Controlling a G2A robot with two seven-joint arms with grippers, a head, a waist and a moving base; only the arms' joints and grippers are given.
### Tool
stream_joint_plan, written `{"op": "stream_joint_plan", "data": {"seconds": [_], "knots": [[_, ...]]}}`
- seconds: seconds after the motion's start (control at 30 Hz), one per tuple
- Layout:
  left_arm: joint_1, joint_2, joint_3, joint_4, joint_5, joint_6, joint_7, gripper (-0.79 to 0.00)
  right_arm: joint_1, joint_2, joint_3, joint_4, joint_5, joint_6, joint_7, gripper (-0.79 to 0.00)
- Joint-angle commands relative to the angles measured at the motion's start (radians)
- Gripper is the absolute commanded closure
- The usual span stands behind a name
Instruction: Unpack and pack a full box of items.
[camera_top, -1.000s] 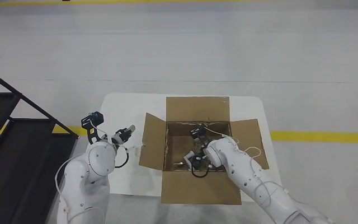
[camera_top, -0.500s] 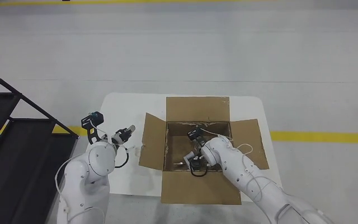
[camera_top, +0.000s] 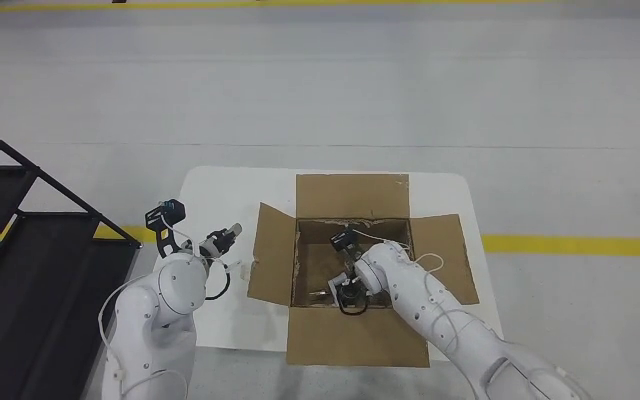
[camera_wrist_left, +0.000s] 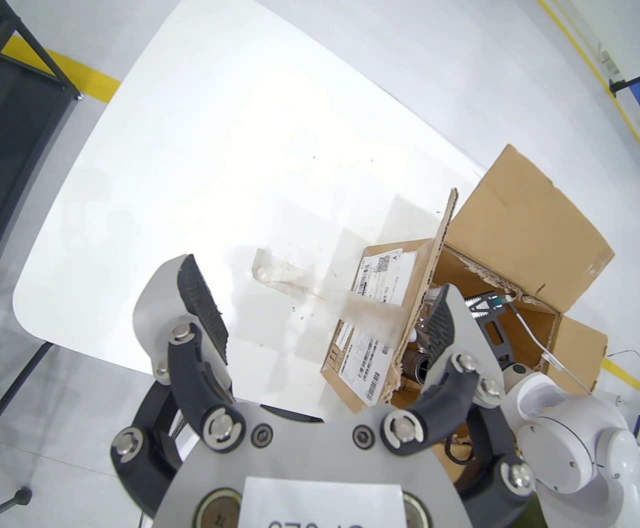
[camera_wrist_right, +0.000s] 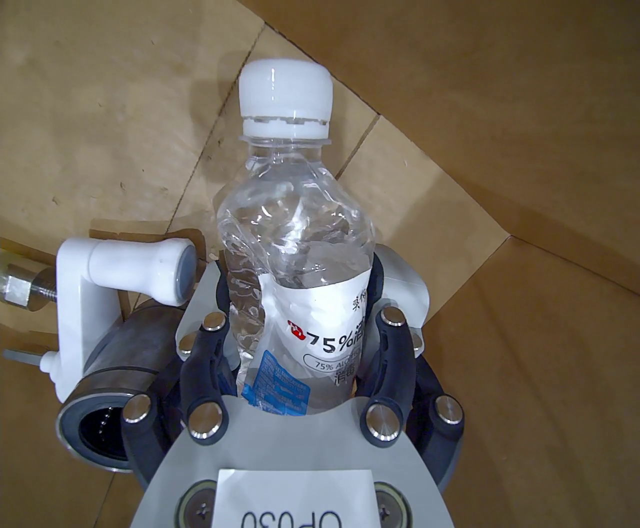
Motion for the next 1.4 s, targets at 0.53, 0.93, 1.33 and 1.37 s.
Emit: {"op": "stream_joint_plan", "data": {"seconds": [0.53, 0.93, 1.33, 1.37], "knots": [[0.0, 0.0, 0.0, 0.0, 0.0, 0.0, 0.0, -0.785, -0.162, 0.087, 0.259, -0.348, 0.005, -0.065, 0.02, 0.0], [0.0, 0.0, 0.0, 0.0, 0.0, 0.0, 0.0, -0.785, -0.194, 0.095, 0.243, -0.407, -0.164, -0.032, 0.08, 0.0], [0.0, 0.0, 0.0, 0.0, 0.0, 0.0, 0.0, -0.785, -0.284, 0.118, 0.444, -0.462, 0.152, -0.184, -0.048, 0.0], [0.0, 0.0, 0.0, 0.0, 0.0, 0.0, 0.0, -0.785, -0.303, 0.123, 0.471, -0.48, 0.18, -0.209, -0.059, 0.0]]}}
